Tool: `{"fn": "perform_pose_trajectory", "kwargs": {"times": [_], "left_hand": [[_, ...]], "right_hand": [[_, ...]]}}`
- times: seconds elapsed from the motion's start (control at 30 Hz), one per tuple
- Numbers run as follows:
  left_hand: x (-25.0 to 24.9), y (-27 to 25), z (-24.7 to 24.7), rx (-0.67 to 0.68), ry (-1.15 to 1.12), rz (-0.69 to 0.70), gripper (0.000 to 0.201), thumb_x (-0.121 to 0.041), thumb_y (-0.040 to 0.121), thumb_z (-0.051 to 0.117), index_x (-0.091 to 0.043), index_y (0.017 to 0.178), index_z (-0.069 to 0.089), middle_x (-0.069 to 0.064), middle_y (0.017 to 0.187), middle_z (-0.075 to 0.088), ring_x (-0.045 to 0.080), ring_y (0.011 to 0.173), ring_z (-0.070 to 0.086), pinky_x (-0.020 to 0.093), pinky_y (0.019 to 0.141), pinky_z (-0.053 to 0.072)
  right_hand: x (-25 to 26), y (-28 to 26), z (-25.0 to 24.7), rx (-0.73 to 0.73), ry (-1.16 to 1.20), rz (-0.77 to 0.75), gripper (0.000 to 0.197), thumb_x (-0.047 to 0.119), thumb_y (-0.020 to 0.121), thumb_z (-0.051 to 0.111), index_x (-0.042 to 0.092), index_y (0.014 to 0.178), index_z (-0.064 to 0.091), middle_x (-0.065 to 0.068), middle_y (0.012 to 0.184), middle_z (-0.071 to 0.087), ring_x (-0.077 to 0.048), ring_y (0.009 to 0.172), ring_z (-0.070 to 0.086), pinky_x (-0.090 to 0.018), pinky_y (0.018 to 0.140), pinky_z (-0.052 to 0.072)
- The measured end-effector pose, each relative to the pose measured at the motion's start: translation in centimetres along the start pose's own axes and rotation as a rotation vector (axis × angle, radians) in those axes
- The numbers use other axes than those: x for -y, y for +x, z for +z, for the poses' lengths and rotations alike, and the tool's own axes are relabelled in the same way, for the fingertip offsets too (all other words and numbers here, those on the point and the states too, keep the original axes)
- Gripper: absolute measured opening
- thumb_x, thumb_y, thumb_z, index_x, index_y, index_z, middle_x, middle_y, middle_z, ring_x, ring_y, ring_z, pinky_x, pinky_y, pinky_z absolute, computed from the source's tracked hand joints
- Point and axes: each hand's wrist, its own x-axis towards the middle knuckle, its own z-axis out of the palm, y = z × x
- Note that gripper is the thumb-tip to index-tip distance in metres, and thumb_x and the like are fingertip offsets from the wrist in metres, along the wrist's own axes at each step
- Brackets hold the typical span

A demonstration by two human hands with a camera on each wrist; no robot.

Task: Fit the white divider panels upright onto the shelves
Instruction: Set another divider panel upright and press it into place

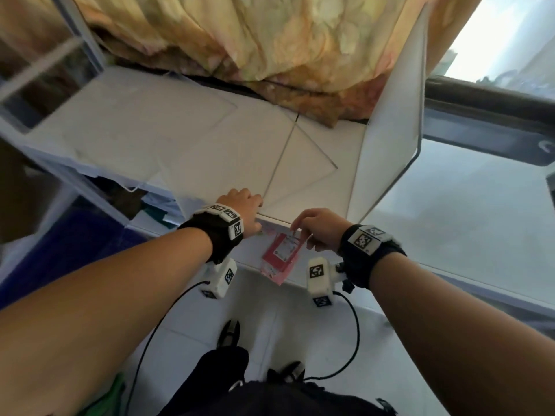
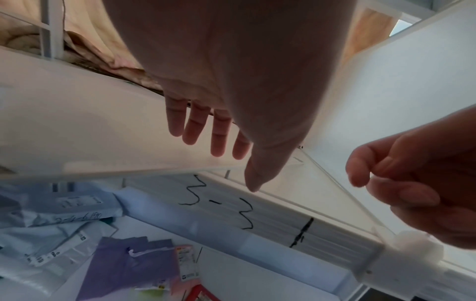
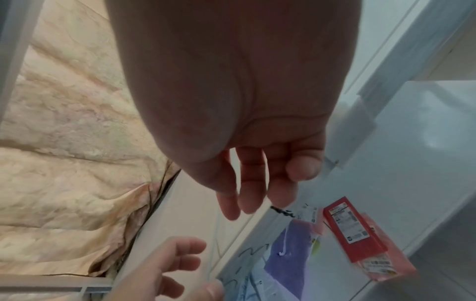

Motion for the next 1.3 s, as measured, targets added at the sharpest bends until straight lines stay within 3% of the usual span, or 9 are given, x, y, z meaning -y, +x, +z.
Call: {"fn": "perform_pose_trajectory", "kwargs": {"times": [0.13,0.27,0.4,0.53,0.63,0.87,1.03,1.13,1.3], "left_hand": [[1.3,0.4,-0.6,0.027,0.012,-0.024,0.039,-0.044,0.082,0.058,-0.025,0.115,0.049,0.005,0.119,0.051,0.029,0.105,0.047,0.041,0.084,0.042],[2.3,1.0,-1.0,0.076,0.043,0.013,0.031,-0.046,0.08,0.062,-0.023,0.092,0.046,0.003,0.098,0.059,0.027,0.082,0.052,0.035,0.073,0.041],[3.2,1.8,-1.2,0.201,0.024,0.11,0.032,-0.037,0.081,0.069,-0.016,0.096,0.051,0.005,0.091,0.06,0.027,0.076,0.058,0.034,0.064,0.043],[3.3,2.2,-1.2,0.197,0.06,0.172,0.025,-0.034,0.081,0.066,-0.012,0.093,0.063,0.006,0.086,0.067,0.026,0.073,0.065,0.032,0.061,0.048],[3.3,2.3,-1.2,0.179,0.093,0.203,0.022,-0.034,0.082,0.065,-0.012,0.085,0.063,0.002,0.074,0.062,0.023,0.065,0.062,0.03,0.058,0.046],[3.7,2.7,-1.6,0.172,0.101,0.24,0.025,-0.038,0.082,0.065,-0.013,0.086,0.065,0.002,0.076,0.065,0.021,0.065,0.063,0.029,0.054,0.043],[4.1,2.6,-4.5,0.187,-0.004,0.245,0.033,-0.044,0.079,0.071,-0.016,0.069,0.057,0.0,0.065,0.06,0.019,0.056,0.057,0.027,0.051,0.043],[4.9,2.1,-8.6,0.13,-0.142,0.28,0.034,-0.037,0.08,0.069,-0.016,0.058,0.053,-0.001,0.051,0.05,0.019,0.044,0.048,0.027,0.052,0.04],[5.5,0.7,-14.4,-0.115,-0.336,0.301,0.037,-0.029,0.083,0.062,-0.016,0.054,0.044,0.002,0.048,0.043,0.023,0.048,0.047,0.032,0.055,0.04]], "right_hand": [[2.0,0.3,-0.1,-0.027,0.1,-0.001,0.028,0.004,0.092,0.037,0.011,0.091,0.064,-0.006,0.067,0.059,-0.018,0.048,0.052,-0.022,0.044,0.04],[4.4,0.7,-0.2,-0.054,0.194,-0.008,0.019,0.011,0.094,0.044,0.01,0.094,0.063,-0.008,0.071,0.058,-0.021,0.051,0.052,-0.024,0.046,0.041],[7.1,1.0,0.4,-0.099,0.283,-0.018,0.018,0.01,0.096,0.043,0.007,0.1,0.06,-0.008,0.069,0.056,-0.023,0.053,0.051,-0.028,0.051,0.041],[8.8,1.4,1.3,-0.145,0.314,0.014,0.019,0.01,0.095,0.044,0.007,0.103,0.06,-0.008,0.068,0.056,-0.023,0.053,0.051,-0.027,0.051,0.04],[9.3,1.7,2.1,-0.174,0.32,0.046,0.018,0.011,0.095,0.044,0.007,0.102,0.061,-0.007,0.068,0.057,-0.022,0.053,0.051,-0.027,0.051,0.04],[9.2,1.6,3.2,-0.212,0.302,0.09,0.016,0.013,0.095,0.046,0.007,0.103,0.058,-0.008,0.071,0.056,-0.024,0.051,0.052,-0.027,0.049,0.041],[8.4,1.6,2.9,-0.274,0.276,0.118,0.017,0.018,0.094,0.046,0.007,0.103,0.056,-0.009,0.079,0.058,-0.024,0.054,0.055,-0.028,0.051,0.045],[7.0,1.5,2.8,-0.298,0.193,0.147,0.016,0.021,0.093,0.047,0.01,0.1,0.056,-0.008,0.084,0.061,-0.023,0.057,0.058,-0.029,0.053,0.048],[7.9,0.6,3.4,-0.198,0.054,0.077,0.018,0.016,0.09,0.054,0.013,0.107,0.056,-0.009,0.096,0.066,-0.022,0.067,0.063,-0.029,0.055,0.05]]}}
